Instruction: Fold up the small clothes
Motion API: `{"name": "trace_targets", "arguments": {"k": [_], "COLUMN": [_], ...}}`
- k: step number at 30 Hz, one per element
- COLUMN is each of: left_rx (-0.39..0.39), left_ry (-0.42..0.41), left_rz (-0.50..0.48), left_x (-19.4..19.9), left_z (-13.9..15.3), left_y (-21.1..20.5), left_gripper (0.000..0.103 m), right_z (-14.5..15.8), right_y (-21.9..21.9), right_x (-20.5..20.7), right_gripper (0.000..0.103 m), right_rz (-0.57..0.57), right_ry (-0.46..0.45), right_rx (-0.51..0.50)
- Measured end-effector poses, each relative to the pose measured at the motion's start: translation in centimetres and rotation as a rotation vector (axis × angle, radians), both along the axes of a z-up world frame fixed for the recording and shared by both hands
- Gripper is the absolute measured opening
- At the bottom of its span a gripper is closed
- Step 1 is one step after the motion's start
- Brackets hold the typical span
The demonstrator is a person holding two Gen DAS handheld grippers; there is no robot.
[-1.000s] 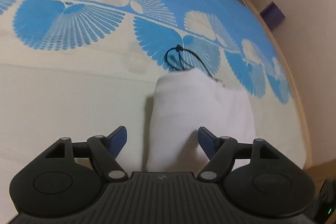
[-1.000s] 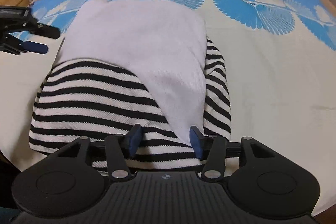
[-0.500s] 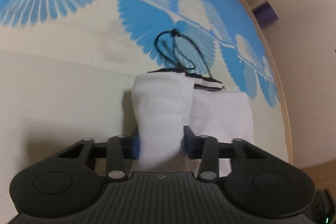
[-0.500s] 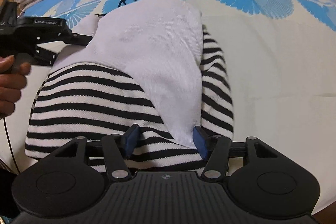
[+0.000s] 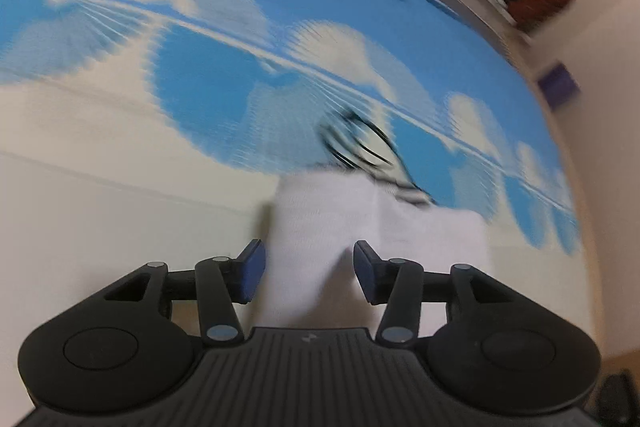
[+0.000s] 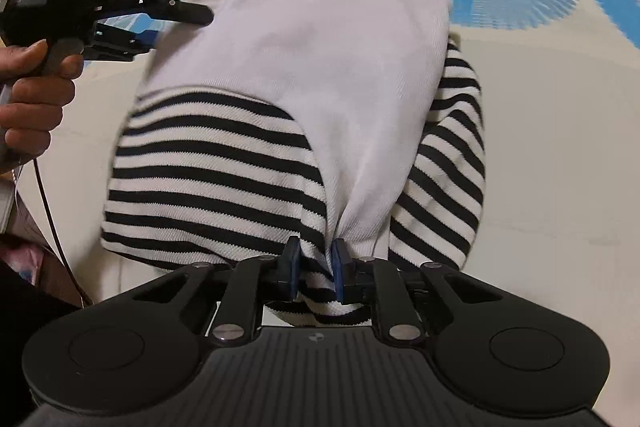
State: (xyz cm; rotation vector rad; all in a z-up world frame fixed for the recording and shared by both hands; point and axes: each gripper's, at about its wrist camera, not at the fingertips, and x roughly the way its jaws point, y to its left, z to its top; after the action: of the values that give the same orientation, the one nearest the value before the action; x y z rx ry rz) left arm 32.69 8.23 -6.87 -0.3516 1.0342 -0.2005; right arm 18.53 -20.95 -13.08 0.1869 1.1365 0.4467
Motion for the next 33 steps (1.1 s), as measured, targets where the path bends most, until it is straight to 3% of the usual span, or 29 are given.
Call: {"name": "trace_targets", "arguments": {"k": [2,5,9,12,13,14,15,17,20,24,26,28,33], "left_rx": [0.014,0.039,0.166,0.16,0.149,0.206,0.288,0.342,0.3,0.265,0.236,0.223,0.199], "left_ry": [-0.058,-0.059,-0.114,-0.112,-0.062,0.047,0.092,0.084,0.089,0.078,0.077,0.061,0.05], "left_rz": [0.023,-0.022,-0.237,-0.337,-0.383,-0.43,-0.453,-0.489,-0.46,-0.452,-0.43,-0.406,-0.378], "left_x": [-1.0,-2.9,-7.4,-10.1,-10.3,-10.0,-10.0,-9.9,-10.0,-10.2,-10.3,-10.2,-10.5], "left_z": [1.7,4.2,6.7,4.6,2.7,0.5,-1.3,-2.3,-2.0,-1.6,-1.0,-0.3,0.7], "left_y": [1.3,1.2,-2.5,-4.9,-5.6,-6.5,-7.1,-7.7,-6.9,-5.9,-5.0,-4.6,-3.2], "left_gripper": [0.053,0.053,0.053,0.049,0.039,0.033,0.034,0.035,0.035,0.036,0.036,0.036,0.036], "right_z": [0.3,0.8,1.8,2.1,2.2,2.3,2.3,2.6,3.5,4.0,3.3,2.0,-0.8], "right_y": [-0.1,-1.6,-3.0,-3.5,-3.7,-3.7,-3.5,-3.5,-4.6,-7.9,-8.5,-8.3,-6.5], "right_x": [0.3,0.3,-0.6,-1.4,-1.6,-2.0,-2.2,-2.4,-2.2,-0.5,0.8,2.5,5.4], "right_gripper": [0.013,0.011,0.01,0.01,0.01,0.01,0.01,0.01,0.013,0.015,0.037,0.048,0.048], "right_rz": [-0.031,-0.093,-0.137,-0.153,-0.15,-0.132,-0.109,-0.082,-0.152,-0.378,-0.445,-0.473,-0.471], "right_ry": [-0.003,0.004,-0.016,-0.029,-0.029,-0.027,-0.022,-0.022,-0.078,-0.138,-0.112,-0.058,0.014], "right_rx": [0.008,0.036,0.071,0.089,0.103,0.118,0.131,0.146,0.157,0.244,0.305,0.328,0.283]}}
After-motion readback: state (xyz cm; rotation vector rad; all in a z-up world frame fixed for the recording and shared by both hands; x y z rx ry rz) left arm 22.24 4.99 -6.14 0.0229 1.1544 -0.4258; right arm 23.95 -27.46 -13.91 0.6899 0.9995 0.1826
